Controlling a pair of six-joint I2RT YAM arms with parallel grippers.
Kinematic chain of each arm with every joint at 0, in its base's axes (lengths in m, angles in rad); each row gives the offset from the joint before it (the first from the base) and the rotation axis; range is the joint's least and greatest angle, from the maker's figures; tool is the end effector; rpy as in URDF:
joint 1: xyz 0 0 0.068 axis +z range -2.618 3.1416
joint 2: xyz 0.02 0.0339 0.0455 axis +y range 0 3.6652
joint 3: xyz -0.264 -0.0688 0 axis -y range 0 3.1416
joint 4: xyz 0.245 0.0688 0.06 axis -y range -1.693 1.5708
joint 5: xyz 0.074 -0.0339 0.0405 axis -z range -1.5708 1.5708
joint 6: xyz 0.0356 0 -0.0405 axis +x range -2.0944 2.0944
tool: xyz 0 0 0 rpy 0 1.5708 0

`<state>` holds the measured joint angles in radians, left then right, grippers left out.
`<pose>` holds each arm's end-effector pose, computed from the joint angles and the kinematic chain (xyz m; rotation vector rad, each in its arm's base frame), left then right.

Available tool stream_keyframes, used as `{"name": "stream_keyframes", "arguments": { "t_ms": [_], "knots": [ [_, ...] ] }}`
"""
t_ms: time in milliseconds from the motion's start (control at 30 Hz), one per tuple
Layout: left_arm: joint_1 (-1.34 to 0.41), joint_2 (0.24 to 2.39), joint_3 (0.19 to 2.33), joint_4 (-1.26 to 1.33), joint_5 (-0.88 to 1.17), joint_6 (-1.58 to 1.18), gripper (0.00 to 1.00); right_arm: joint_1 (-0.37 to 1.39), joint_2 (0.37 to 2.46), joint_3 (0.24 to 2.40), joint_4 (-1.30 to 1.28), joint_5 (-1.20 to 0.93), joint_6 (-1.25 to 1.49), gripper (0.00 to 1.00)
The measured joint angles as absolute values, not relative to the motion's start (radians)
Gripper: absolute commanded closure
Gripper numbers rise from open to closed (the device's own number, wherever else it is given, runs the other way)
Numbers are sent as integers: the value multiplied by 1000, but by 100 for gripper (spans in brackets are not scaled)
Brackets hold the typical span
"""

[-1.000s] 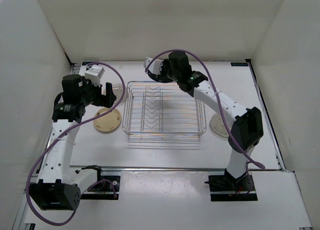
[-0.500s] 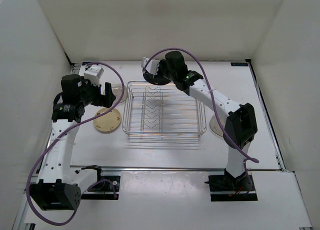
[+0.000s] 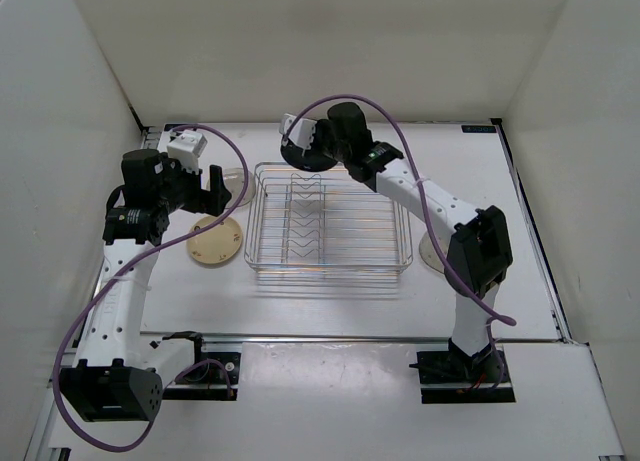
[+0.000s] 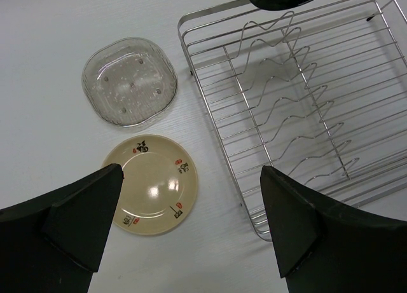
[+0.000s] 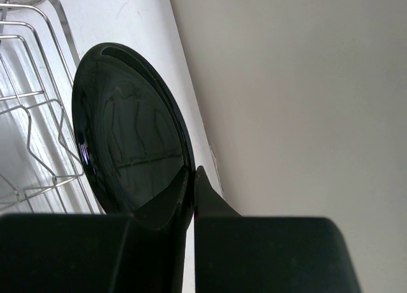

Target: Load the plates into the dish rack

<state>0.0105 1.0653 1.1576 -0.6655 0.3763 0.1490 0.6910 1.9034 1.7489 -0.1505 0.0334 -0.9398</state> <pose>0.2207 -0.0108 0.3687 0.3632 2.0831 -0.3079 0.3568 0.2935 0.3517 -1.3532 1.3060 -0.2023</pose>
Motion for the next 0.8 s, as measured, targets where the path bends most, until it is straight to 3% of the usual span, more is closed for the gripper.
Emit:
{"name": "stream_keyframes", "arguments": {
  "t_ms": [800],
  "knots": [
    [11, 1065, 1158, -665, 378, 149, 0, 710, 1903, 1706, -147, 26, -923, 100]
  ]
}}
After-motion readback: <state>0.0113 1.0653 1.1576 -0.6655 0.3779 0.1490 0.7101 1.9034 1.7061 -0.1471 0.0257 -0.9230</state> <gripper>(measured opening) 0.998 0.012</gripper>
